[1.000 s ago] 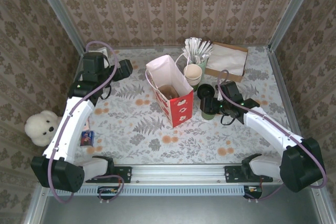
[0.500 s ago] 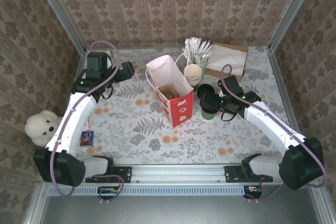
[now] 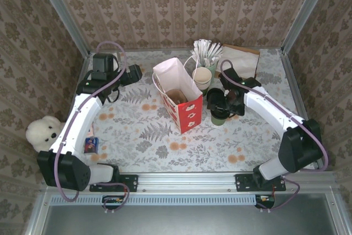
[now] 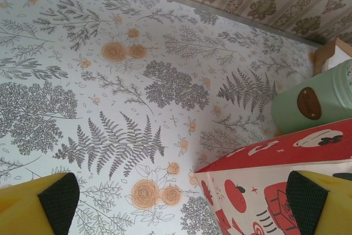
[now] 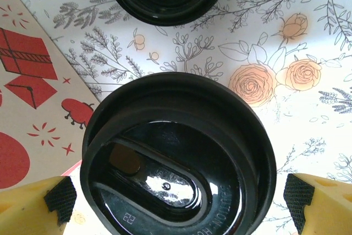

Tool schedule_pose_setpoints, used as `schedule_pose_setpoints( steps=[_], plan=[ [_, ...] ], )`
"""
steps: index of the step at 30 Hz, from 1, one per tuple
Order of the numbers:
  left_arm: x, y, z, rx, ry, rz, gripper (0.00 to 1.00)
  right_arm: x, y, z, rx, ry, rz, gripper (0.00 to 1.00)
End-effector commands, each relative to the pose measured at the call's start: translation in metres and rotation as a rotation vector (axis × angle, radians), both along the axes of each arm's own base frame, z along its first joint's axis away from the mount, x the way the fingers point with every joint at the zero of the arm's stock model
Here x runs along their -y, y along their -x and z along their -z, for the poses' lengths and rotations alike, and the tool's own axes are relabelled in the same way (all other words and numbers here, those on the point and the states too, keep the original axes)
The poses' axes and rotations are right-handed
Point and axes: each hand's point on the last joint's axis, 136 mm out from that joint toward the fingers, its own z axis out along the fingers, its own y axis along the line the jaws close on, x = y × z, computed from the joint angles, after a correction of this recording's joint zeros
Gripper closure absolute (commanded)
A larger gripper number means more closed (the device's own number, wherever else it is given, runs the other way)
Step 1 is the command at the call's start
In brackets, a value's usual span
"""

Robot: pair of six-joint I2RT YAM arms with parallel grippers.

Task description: Pack the takeout coffee

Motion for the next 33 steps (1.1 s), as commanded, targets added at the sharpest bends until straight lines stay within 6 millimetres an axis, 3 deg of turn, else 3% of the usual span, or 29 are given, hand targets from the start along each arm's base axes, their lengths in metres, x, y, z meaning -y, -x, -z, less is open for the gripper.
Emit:
schedule_pose_setpoints(
  steps=[1, 33],
  plan=[
    [0.001, 0.0, -0.009, -0.002, 0.015, 0.016, 0.0, -0.004, 0.007, 0.0, -0.066, 0.013, -0.037, 0.0],
    [-0.003, 0.003, -0.008, -0.017, 0.016, 0.011, 0.0, 0.001, 0.001, 0.023, -0.136, 0.115, -0.071, 0.01]
  ],
)
